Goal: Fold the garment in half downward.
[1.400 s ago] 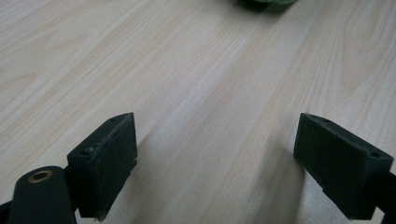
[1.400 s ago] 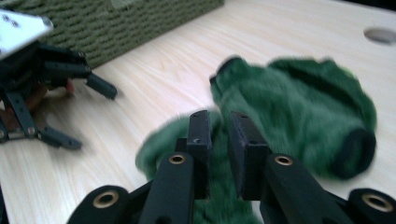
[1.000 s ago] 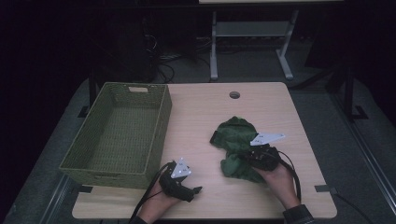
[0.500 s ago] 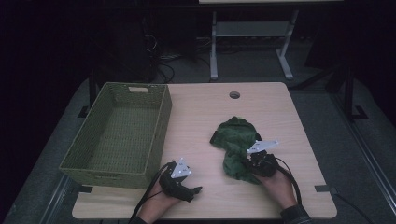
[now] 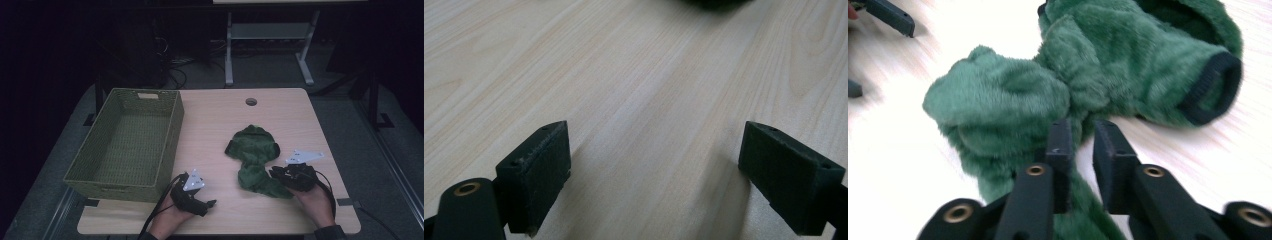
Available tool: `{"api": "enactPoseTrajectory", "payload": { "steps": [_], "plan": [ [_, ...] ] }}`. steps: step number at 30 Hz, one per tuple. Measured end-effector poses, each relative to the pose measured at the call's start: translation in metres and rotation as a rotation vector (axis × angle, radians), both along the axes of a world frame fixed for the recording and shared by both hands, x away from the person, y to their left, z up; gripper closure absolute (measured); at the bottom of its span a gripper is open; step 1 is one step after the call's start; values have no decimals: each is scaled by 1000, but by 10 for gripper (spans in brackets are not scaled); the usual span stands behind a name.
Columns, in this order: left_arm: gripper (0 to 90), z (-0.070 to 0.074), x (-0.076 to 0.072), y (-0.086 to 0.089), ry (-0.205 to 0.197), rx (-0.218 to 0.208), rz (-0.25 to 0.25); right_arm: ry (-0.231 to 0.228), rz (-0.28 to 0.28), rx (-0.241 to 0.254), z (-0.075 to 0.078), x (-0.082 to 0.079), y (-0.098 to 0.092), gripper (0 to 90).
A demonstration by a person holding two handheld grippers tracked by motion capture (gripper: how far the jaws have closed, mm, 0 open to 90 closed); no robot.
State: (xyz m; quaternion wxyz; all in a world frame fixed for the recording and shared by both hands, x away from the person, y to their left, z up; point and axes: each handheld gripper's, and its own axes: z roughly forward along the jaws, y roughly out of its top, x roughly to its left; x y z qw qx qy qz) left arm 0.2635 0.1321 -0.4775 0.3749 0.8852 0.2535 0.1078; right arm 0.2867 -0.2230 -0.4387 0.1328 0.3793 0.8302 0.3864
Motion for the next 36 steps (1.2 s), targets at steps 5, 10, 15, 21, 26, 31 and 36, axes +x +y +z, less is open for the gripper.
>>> {"api": "enactPoseTrajectory", "payload": {
  "steps": [5, 10, 15, 21, 26, 31, 36],
  "plan": [
    [129, 0, 0, 0, 1, 0, 1, 17, -27, 14, -4, -7, -12, 709],
    [142, 0, 1, 2, -1, -4, -5, 2, -54, 60, -3, -20, -35, 705],
    [153, 0, 2, 3, -1, -10, -12, -9, -77, 43, -2, -33, -50, 654],
    [152, 0, 3, 3, 2, -6, -18, 12, -74, 24, -6, -45, -60, 622],
    [150, 0, 3, 3, 2, -5, -22, 49, -53, 47, -14, -57, -65, 613],
    [149, 0, 4, 3, 4, -5, -23, 78, -37, 55, -21, -64, -66, 597],
    [148, 0, 4, 2, 4, -4, -23, 104, -22, 62, -27, -61, -63, 593]
  ]
}}
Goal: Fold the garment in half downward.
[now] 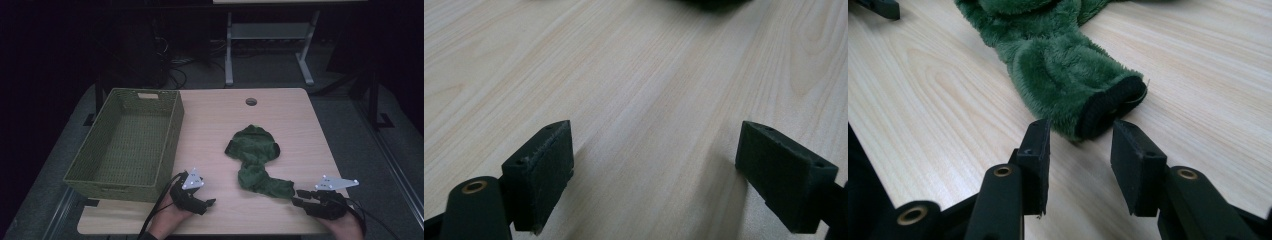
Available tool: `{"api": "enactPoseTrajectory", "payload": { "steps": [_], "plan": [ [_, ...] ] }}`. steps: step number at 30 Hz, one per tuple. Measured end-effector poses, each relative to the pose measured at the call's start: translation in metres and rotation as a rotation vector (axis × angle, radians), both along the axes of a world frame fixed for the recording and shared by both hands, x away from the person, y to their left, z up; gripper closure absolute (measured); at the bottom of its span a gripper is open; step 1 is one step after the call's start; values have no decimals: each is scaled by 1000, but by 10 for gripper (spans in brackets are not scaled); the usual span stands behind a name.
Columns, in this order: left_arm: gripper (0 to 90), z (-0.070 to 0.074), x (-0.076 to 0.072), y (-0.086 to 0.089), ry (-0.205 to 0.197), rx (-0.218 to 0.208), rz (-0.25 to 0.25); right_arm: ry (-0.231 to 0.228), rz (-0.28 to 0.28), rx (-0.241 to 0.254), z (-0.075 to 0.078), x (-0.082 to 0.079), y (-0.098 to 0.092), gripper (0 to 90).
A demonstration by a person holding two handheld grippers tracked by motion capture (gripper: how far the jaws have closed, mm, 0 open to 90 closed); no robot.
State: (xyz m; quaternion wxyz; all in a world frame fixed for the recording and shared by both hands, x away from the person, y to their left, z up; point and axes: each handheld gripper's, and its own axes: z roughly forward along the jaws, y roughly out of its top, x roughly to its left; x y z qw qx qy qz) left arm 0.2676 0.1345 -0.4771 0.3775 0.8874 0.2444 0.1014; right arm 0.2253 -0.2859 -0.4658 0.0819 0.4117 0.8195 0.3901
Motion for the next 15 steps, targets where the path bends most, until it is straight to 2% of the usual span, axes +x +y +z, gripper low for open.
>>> {"api": "enactPoseTrajectory", "payload": {
  "steps": [5, 6, 7, 11, 15],
  "plan": [
    [148, 0, 0, 0, 0, 1, 0, 27, 16, 12, -5, 4, 3, 657],
    [148, 0, 0, 0, -1, 1, -1, 35, 24, 13, -7, 6, 4, 788],
    [147, 0, 0, 0, -2, 1, -3, 30, 26, 11, -6, 6, 4, 812],
    [147, 0, 1, -1, -2, 0, -3, 11, 24, 19, -3, 6, 0, 846],
    [147, 0, 1, -1, -1, 0, -5, -28, 26, 25, 4, 7, -3, 850]
  ]
}}
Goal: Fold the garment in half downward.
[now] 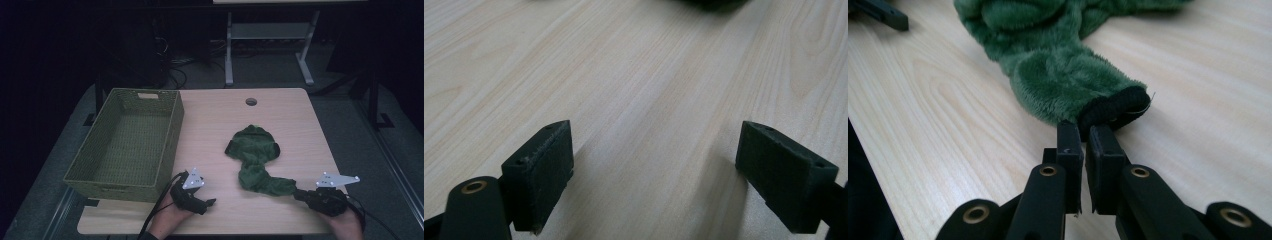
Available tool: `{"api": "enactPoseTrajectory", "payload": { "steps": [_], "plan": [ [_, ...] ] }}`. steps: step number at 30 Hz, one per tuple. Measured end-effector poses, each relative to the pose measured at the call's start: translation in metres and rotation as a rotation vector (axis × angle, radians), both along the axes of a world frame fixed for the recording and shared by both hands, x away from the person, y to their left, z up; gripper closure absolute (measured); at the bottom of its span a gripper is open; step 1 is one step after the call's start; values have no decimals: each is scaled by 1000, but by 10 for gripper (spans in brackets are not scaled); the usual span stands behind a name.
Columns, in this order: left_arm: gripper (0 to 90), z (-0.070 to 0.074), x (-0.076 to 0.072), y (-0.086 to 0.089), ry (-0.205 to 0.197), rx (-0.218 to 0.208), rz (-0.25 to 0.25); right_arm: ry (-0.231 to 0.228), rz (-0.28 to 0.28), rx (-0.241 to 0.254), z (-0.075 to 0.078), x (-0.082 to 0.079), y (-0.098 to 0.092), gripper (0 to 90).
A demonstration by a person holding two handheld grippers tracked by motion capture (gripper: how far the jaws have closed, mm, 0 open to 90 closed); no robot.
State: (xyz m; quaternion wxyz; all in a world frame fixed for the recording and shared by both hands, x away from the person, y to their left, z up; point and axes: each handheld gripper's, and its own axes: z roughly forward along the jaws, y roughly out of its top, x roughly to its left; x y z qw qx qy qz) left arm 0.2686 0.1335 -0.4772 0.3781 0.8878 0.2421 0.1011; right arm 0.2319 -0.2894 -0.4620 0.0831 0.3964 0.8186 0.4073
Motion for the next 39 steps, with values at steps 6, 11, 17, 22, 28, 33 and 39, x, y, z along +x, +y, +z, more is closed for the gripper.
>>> {"api": "enactPoseTrajectory", "payload": {
  "steps": [6, 11, 17, 22, 28, 33, 39],
  "plan": [
    [147, 0, 0, 0, 0, -2, -3, -53, 33, -4, 12, 6, 3, 850],
    [147, 0, 1, 0, 1, 1, -4, -90, 59, 9, 22, 12, 9, 849],
    [147, 0, 1, -1, -1, 0, -4, -136, 109, 18, 34, 18, 20, 848],
    [148, 0, 1, -1, 0, 0, -4, -178, 155, 29, 45, 23, 27, 846],
    [148, 0, 1, -1, 0, -6, -2, -194, 218, 13, 54, 33, 44, 835],
    [147, 0, 1, -1, -1, -6, 0, -206, 267, 3, 58, 43, 62, 835],
    [148, 0, 1, -2, 0, -6, -1, -197, 304, 2, 59, 59, 82, 815]
  ]
}}
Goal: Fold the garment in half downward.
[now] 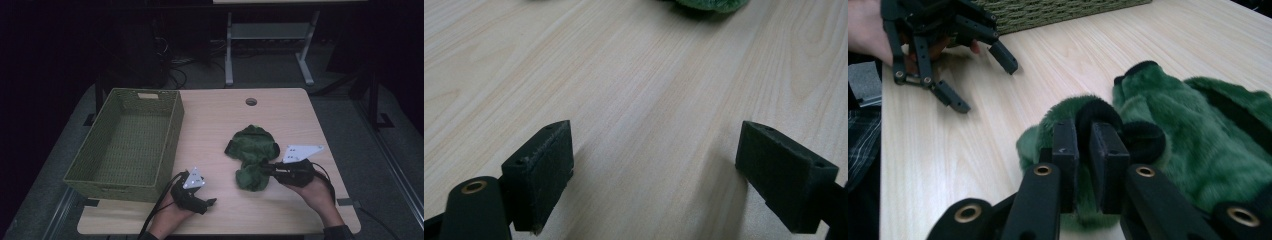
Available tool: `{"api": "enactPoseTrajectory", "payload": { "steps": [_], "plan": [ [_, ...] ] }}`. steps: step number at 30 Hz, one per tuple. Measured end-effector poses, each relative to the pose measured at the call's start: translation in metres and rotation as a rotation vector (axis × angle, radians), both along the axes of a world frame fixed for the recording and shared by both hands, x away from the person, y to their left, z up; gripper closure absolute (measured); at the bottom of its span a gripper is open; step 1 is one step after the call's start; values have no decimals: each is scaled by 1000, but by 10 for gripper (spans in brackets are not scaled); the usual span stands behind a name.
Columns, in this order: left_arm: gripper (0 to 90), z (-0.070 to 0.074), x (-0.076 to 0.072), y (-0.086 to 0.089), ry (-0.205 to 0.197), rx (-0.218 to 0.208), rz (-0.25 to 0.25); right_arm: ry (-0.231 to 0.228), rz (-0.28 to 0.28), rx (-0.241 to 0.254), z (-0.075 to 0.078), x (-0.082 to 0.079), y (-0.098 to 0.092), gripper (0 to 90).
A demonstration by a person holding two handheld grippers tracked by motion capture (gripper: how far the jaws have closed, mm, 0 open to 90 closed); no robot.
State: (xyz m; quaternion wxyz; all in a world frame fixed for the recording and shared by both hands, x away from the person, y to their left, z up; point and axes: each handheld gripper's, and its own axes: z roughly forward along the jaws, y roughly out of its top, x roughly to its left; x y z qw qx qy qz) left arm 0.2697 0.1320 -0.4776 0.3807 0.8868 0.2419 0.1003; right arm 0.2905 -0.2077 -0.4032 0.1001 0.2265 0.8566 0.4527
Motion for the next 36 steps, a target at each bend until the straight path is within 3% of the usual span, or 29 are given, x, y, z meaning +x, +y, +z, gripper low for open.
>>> {"api": "enactPoseTrajectory", "payload": {
  "steps": [6, 10, 14, 24, 36],
  "plan": [
    [147, 0, 0, 0, -5, 3, -2, 7, -7, 3, -4, 13, 16, 738],
    [147, 0, 0, 0, -4, 2, -2, 10, -102, 35, -2, 18, 7, 797],
    [147, 0, 0, 0, -5, 2, -3, 56, -165, 45, -7, 23, -3, 875],
    [148, 0, 0, 0, -2, 4, -4, 173, -95, -9, -37, 38, 28, 899],
    [148, 0, 0, 0, -3, 4, -5, 265, -90, -68, -55, 38, 33, 900]
  ]
}}
